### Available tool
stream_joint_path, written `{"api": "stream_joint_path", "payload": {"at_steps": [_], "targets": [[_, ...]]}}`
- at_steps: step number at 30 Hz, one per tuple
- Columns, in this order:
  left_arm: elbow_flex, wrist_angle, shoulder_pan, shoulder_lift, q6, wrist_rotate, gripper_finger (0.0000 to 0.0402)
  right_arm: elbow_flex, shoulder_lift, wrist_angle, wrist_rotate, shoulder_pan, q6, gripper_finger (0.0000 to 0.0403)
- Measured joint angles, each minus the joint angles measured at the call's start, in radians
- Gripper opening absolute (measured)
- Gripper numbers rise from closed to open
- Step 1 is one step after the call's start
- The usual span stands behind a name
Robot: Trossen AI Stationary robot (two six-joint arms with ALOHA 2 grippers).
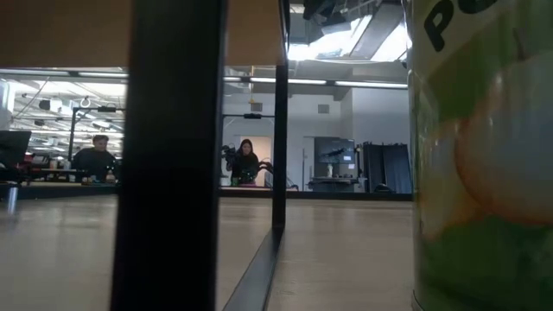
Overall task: Pick and place cans onto a shelf
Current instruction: Put the canned peas on the shelf
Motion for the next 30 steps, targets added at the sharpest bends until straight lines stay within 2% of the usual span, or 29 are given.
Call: {"api": "stream_joint_path", "payload": {"at_steps": [11,16,22,30], "targets": [[0.150,0.001,0.000,-0.002,-0.027,-0.015,0.0000,0.000,0.000,0.000,0.000,0.000,0.000,0.0000],[0.228,-0.108,-0.013,-0.003,-0.083,-0.060,0.0000,0.000,0.000,0.000,0.000,0.000,0.000,0.0000],[0.324,-0.190,-0.064,-0.003,-0.194,-0.061,0.0000,0.000,0.000,0.000,0.000,0.000,0.005,0.0000],[0.402,-0.280,-0.202,-0.005,-0.413,-0.048,0.0000,0.000,0.000,0.000,0.000,0.000,0.041,0.0000]]}}
